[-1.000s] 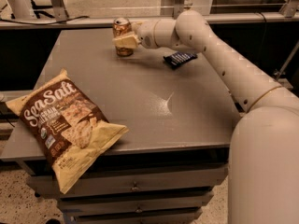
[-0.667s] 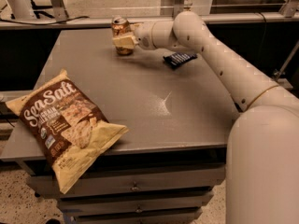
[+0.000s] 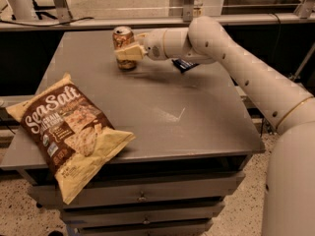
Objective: Move orange can near brown chip bag
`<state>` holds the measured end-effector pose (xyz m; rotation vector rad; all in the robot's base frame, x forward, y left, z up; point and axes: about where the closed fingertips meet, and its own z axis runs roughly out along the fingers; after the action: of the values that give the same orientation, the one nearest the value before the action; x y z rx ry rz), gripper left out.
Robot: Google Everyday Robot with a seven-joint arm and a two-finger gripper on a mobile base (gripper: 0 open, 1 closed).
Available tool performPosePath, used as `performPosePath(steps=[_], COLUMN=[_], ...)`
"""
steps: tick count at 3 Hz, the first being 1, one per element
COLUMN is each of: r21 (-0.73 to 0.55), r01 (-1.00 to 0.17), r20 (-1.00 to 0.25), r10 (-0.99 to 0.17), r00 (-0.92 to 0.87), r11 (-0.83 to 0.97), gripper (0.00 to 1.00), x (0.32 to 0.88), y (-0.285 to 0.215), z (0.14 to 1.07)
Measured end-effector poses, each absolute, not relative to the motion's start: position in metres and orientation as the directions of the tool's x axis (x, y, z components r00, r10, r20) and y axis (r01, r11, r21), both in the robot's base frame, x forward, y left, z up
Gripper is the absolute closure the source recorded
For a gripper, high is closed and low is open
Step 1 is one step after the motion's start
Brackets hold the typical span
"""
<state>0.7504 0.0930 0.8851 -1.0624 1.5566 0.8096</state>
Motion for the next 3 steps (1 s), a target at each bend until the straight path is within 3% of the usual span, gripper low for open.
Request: performPosePath(steps=[2,3], r21=[0.028,0.028], r01=[-0.958,-0.958], r20=[-0.980,-0.980], r10=[-0.181,-0.181], r00=[-0.083,-0.083], r11=[0.286,0.286], gripper=[1.00,1.00], x=[0.656,0.656], y=[0.083,0.083], z=[0.911,0.911])
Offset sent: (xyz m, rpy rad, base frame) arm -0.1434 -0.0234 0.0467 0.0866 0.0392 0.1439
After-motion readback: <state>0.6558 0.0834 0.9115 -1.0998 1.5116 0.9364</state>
